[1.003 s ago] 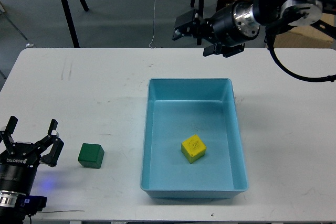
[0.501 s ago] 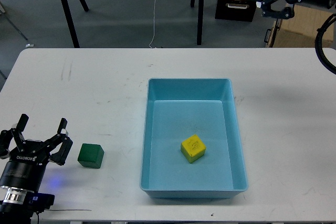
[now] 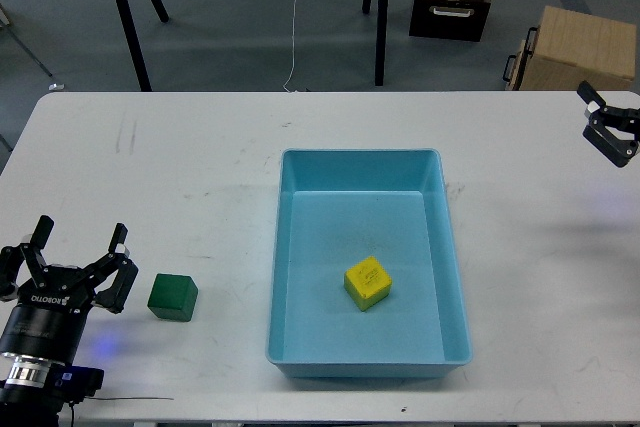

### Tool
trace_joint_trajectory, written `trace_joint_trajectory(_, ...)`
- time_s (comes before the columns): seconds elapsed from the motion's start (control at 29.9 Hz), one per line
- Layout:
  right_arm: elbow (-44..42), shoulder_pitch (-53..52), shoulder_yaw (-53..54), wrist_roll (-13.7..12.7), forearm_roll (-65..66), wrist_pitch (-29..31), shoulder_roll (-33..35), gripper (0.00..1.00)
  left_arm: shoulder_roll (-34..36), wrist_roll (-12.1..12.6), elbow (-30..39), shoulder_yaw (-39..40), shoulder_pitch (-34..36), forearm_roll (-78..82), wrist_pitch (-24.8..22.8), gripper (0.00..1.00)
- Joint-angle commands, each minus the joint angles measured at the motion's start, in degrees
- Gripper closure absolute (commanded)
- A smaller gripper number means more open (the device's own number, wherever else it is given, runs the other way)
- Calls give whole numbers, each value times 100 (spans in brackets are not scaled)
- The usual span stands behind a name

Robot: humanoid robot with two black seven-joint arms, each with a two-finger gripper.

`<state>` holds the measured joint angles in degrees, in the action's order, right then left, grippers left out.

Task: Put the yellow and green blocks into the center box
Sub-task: 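Open the right gripper and withdraw it up and back to rest, then swing the left gripper up and over the green cube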

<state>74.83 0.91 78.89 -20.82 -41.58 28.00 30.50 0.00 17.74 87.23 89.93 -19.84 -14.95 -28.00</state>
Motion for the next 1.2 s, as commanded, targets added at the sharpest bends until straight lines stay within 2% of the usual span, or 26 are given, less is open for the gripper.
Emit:
trace_joint_trajectory(0.0,505,900,258,-10,9,0,-465,0,0,-7,22,7,-3,1,0,0)
trace_joint_trajectory(0.27,885,1816,522,-10,71,0,-1020,0,0,-16,31,7,-11,-8,0,0)
trace_joint_trajectory(0.74,867,1851,583,-10,80,0,-810,0,0,10,110,86,296,1,0,0)
trace_joint_trajectory(0.97,876,1931,653,-10,80,0,-510,0,237,-34,-382,25,946,-43,0,0)
trace_joint_trajectory(1.17,876,1922,706,-10,89,0,-580,0,377,-43,21,112,1017,-158,0,0)
